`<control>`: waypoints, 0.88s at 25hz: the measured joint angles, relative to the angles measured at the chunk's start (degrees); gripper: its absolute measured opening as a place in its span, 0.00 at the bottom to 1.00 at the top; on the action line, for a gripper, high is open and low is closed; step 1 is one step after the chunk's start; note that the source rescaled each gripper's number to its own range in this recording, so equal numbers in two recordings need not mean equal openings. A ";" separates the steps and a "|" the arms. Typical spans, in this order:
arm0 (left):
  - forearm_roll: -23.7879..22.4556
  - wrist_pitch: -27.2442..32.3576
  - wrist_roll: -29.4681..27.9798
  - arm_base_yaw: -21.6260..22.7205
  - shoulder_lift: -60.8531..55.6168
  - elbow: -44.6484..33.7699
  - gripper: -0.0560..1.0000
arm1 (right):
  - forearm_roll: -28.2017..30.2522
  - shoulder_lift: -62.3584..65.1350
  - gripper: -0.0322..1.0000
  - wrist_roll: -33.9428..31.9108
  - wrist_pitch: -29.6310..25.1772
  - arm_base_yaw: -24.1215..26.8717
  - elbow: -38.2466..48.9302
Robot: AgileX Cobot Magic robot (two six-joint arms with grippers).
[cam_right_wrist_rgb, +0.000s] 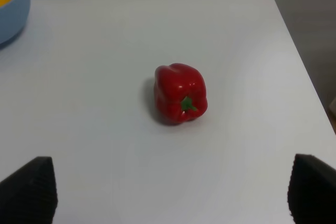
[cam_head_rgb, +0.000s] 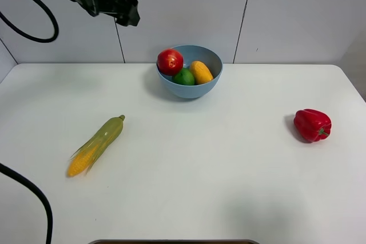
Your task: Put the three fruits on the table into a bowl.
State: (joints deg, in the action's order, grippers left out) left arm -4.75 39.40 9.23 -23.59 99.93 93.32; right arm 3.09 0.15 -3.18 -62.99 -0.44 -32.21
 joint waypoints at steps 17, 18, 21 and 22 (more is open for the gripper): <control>-0.06 28.95 2.41 12.99 -19.32 0.00 0.86 | 0.00 0.00 0.98 0.00 0.00 0.00 0.00; -0.13 29.40 2.46 13.65 -20.52 0.00 0.86 | 0.00 0.00 0.98 0.00 0.00 0.00 0.00; -0.57 29.98 2.46 15.09 -24.03 0.00 0.86 | 0.00 0.00 0.98 0.00 0.00 0.00 0.00; -0.83 30.05 2.46 15.44 -25.09 0.00 0.86 | 0.00 0.00 0.98 0.00 0.00 0.00 0.00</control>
State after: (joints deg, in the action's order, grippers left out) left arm -5.59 69.45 11.68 -8.15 74.84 93.32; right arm 3.09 0.15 -3.18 -62.99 -0.44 -32.21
